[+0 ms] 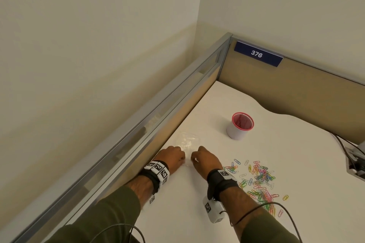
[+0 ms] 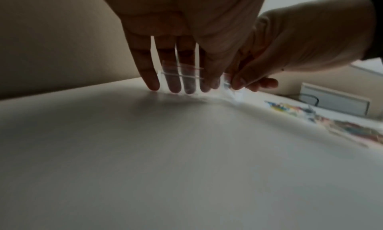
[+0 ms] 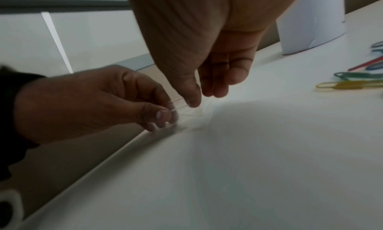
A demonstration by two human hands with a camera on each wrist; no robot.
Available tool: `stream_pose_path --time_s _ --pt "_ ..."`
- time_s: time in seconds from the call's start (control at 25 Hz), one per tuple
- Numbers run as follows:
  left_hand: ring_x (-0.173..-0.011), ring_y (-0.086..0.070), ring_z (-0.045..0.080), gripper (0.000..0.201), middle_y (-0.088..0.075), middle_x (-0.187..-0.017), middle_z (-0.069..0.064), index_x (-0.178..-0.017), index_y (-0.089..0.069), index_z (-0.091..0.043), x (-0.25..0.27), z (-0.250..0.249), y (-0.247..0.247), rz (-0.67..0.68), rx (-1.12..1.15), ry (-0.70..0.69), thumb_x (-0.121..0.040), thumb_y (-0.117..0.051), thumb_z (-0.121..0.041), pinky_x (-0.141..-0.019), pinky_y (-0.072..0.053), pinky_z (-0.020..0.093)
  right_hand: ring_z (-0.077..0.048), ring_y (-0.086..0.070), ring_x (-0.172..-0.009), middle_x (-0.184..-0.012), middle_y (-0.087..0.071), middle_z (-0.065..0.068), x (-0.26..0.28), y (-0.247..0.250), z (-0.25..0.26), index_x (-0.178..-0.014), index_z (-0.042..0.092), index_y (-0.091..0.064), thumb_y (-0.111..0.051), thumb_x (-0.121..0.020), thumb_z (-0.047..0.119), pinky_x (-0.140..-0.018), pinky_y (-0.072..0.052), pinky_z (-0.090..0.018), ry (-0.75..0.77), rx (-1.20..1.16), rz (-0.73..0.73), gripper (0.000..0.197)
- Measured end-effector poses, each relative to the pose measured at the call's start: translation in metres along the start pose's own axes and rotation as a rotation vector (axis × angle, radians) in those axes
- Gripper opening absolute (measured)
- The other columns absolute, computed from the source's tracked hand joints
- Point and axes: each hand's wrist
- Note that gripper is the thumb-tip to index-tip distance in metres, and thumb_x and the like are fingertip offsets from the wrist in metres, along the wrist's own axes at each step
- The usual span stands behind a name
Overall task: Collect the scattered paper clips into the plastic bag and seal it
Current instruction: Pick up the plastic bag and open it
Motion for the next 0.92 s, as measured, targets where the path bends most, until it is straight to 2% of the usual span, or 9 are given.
stream_pose_path --time_s 0.12,0.2,0.32,0.44,0.56,0.68,0.8,0.92 --pt "-0.103 -0.063 0.021 0.021 -0.065 -0.116 0.0 -0.106 -0.071 -0.02 0.002 -0.002 0.01 -0.083 0.19 0.055 -0.098 -0.055 -0.028 -0.087 -0.053 0.034 -0.021 -0.06 -0.094 -0.108 -0.061 -0.001 0.003 0.016 -0.001 -0.111 0.023 -0.061 -0.049 -0.094 0.025 -0.086 -0.048 -0.029 -0.041 -0.185 -0.123 0.021" --pt "-0.097 -0.063 0.018 0.012 -0.063 -0.11 -0.003 -0.097 -0.072 -0.021 0.007 -0.002 0.012 -0.197 0.335 0.113 -0.095 -0.061 -0.027 -0.082 -0.053 0.03 -0.015 -0.058 -0.087 -0.102 -0.061 0.003 0.009 0.02 -0.002 -0.112 0.025 -0.058 -0.052 -0.092 0.024 -0.082 -0.049 -0.027 -0.064 -0.299 -0.234 0.021" --pt "-0.083 -0.064 0.012 0.005 -0.067 -0.092 -0.008 -0.086 -0.07 -0.023 0.009 -0.014 0.016 -0.357 0.745 0.179 -0.09 -0.068 -0.026 -0.072 -0.051 0.02 -0.013 -0.06 -0.08 -0.094 -0.063 0.006 0.019 0.032 0.0 -0.101 0.026 -0.058 -0.057 -0.09 0.027 -0.078 -0.054 -0.028 -0.105 -0.423 -0.328 0.011" --pt "-0.064 -0.065 0.012 0.007 -0.072 -0.076 -0.003 -0.089 -0.073 -0.016 0.008 -0.047 0.031 -0.369 1.042 0.171 -0.091 -0.068 -0.02 -0.056 -0.053 0.022 -0.011 -0.063 -0.077 -0.089 -0.066 0.009 0.036 0.046 0.001 -0.091 0.025 -0.06 -0.063 -0.087 0.03 -0.074 -0.055 -0.028 -0.049 -0.555 -0.364 0.007" --pt "-0.067 -0.071 0.019 0.014 -0.076 -0.083 0.005 -0.094 -0.075 -0.012 0.014 -0.083 0.038 -0.385 1.176 0.143 -0.094 -0.062 -0.019 -0.059 -0.059 0.029 -0.009 -0.064 -0.077 -0.089 -0.067 0.009 0.06 0.059 -0.012 -0.091 0.024 -0.061 -0.071 -0.082 0.032 -0.072 -0.055 -0.026 -0.024 -0.656 -0.406 0.016" --pt "-0.074 -0.074 0.02 0.021 -0.076 -0.09 0.008 -0.098 -0.072 -0.009 0.026 -0.116 0.037 -0.401 1.271 0.142 -0.099 -0.054 -0.018 -0.063 -0.061 0.03 -0.011 -0.061 -0.076 -0.085 -0.064 0.008 0.078 0.072 -0.03 -0.088 0.023 -0.06 -0.073 -0.078 0.041 -0.071 -0.055 -0.027 -0.036 -0.647 -0.423 0.025" --pt "-0.074 -0.076 0.019 0.017 -0.076 -0.089 0.01 -0.097 -0.067 -0.006 0.036 -0.145 0.029 -0.401 1.269 0.156 -0.098 -0.057 -0.02 -0.064 -0.062 0.032 -0.015 -0.059 -0.074 -0.082 -0.064 0.004 0.096 0.077 -0.043 -0.085 0.019 -0.061 -0.065 -0.085 0.038 -0.073 -0.055 -0.033 -0.055 -0.62 -0.447 0.019" --pt "-0.072 -0.076 0.018 0.017 -0.077 -0.088 0.006 -0.099 -0.066 -0.008 0.045 -0.16 0.025 -0.427 1.258 0.21 -0.097 -0.061 -0.024 -0.064 -0.063 0.032 -0.015 -0.061 -0.078 -0.087 -0.067 0.002 0.108 0.073 -0.05 -0.091 0.019 -0.064 -0.055 -0.092 0.032 -0.079 -0.056 -0.034 -0.027 -0.589 -0.432 0.016"
Point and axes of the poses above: each hand's wrist, its own x-axis away from the middle knuckle, its own y-axis out of the back of the hand, z = x × y
